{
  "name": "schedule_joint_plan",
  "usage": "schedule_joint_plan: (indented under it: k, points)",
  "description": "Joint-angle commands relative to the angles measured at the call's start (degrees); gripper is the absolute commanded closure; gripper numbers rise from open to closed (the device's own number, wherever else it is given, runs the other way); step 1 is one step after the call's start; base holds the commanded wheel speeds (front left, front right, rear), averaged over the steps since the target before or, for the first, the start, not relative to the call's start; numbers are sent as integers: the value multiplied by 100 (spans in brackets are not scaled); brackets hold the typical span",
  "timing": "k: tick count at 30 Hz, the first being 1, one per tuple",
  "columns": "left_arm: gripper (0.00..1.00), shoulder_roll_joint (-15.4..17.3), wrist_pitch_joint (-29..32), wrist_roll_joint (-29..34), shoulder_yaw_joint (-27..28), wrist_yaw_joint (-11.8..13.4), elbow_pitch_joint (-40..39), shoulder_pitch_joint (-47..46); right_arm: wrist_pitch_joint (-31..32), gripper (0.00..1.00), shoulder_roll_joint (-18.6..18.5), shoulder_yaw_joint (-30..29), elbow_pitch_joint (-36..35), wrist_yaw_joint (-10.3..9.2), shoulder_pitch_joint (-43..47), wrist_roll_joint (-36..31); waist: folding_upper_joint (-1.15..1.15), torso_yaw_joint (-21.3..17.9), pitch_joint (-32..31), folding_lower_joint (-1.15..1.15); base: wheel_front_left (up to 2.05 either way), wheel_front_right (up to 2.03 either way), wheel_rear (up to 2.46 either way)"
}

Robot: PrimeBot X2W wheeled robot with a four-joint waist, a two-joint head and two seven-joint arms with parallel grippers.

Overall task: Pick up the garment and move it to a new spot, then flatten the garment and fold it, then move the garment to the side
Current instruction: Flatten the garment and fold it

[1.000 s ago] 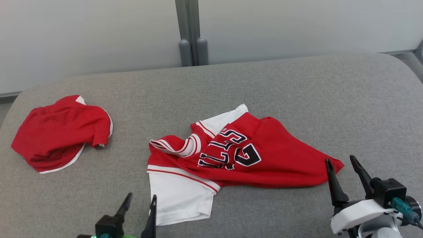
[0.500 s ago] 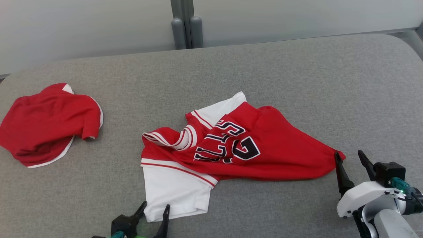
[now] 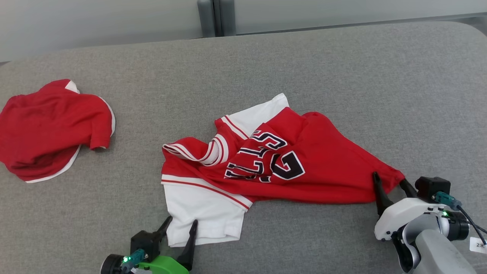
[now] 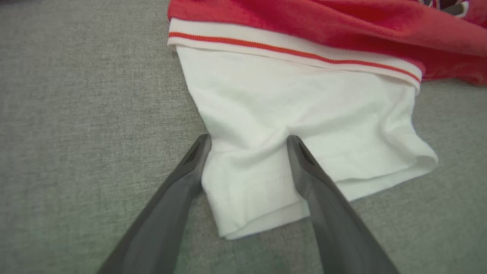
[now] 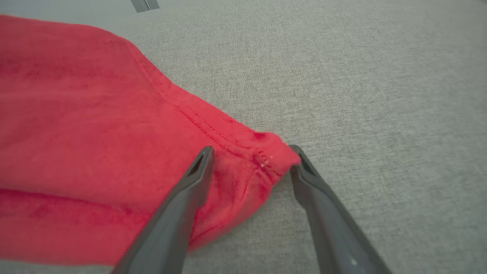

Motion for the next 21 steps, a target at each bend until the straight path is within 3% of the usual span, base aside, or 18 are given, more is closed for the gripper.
schedule_joint_plan:
  k: [1, 2, 3, 7, 14, 21]
  points:
    - [57, -6, 103, -101, -66, 3, 180, -15, -16, 100, -1, 31, 77, -8, -84, 82, 0, 23, 27, 0, 0, 0, 0]
    - [88, -14, 103, -119, -74, 3, 188, -22, -16, 100, 10, 59, 128, -8, -106, 137, 0, 27, 32, 0, 0, 0, 0]
    - [100, -18, 103, -123, -88, 3, 191, -19, -16, 100, 7, 75, 155, -8, -116, 169, 0, 31, 33, 0, 0, 0, 0]
    - [100, -25, 99, -172, -151, 3, 83, 41, -16, 100, -8, 76, 1, -8, -34, 308, 0, 45, 10, 0, 0, 0, 0]
    - [100, 32, 56, -104, 7, 3, -831, 70, -16, 100, -28, 83, -672, -8, 248, 582, 0, 107, -91, 0, 0, 0, 0]
    - [100, 389, 56, -153, 31, 2, -1654, -567, -16, 100, -140, 375, -1345, -8, -237, 1051, 0, 65, -40, 0, 0, 0, 0]
